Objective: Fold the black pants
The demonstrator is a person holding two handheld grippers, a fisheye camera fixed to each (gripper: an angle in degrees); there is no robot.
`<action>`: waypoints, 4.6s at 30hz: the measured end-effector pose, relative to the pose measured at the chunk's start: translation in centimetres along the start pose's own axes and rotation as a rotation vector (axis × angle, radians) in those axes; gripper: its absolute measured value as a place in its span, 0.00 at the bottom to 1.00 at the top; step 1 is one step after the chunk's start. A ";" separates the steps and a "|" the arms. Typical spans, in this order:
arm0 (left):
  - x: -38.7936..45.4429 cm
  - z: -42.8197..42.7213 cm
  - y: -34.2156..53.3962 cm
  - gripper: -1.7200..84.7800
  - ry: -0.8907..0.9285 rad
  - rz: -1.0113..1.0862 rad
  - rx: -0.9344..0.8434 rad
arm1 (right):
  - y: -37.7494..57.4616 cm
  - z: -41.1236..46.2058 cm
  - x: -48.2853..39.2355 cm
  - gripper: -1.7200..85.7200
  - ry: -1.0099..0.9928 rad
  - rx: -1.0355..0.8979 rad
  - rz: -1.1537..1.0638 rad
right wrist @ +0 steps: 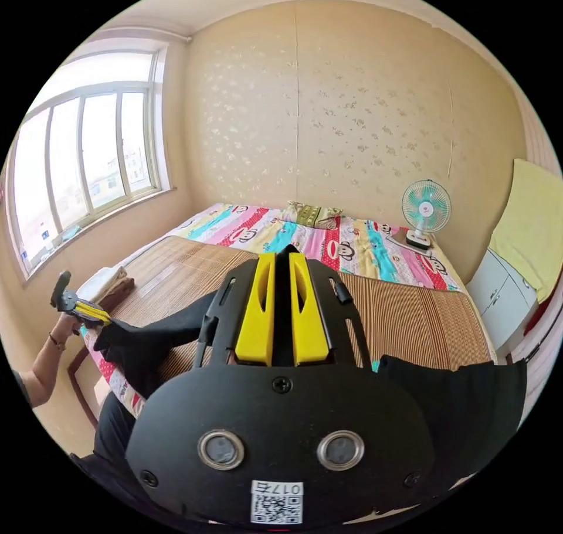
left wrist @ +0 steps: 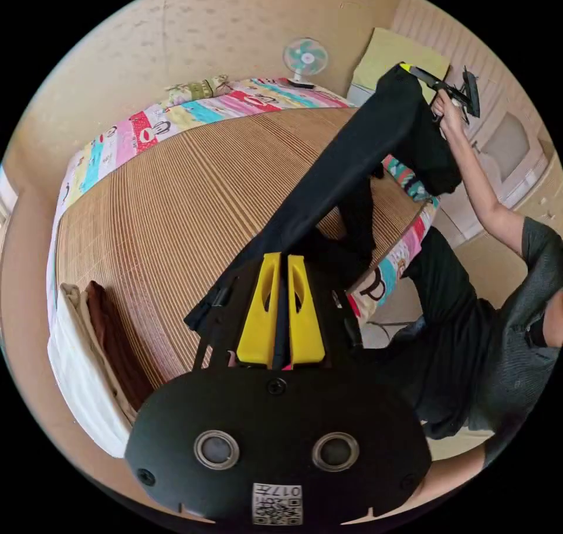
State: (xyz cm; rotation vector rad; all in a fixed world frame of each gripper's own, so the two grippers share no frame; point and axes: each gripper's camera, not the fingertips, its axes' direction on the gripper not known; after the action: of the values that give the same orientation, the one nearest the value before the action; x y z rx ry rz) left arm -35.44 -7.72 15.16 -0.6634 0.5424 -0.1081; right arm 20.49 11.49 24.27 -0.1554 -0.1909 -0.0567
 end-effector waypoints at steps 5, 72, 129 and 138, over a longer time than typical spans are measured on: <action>-1.7 -2.7 2.2 0.11 -0.012 -0.249 0.273 | -1.9 5.2 -0.4 0.23 -0.144 -0.147 0.083; 1.4 8.5 21.3 0.01 -0.318 -0.385 -0.164 | 8.8 0.3 -12.2 0.07 -0.057 -0.512 -0.073; -3.6 -10.3 27.6 0.06 -0.002 -0.801 0.642 | 17.7 -16.8 10.6 0.07 -0.271 -0.062 0.578; -3.6 -8.9 28.5 0.06 -0.022 -0.834 0.651 | 14.4 -15.1 8.2 0.19 -0.049 -0.267 0.466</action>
State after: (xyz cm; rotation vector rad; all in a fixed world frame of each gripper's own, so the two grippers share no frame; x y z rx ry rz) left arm -45.17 10.66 -6.51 -0.2111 0.1531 -1.0149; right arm 32.34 22.95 9.08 -0.4636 -0.1920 0.3873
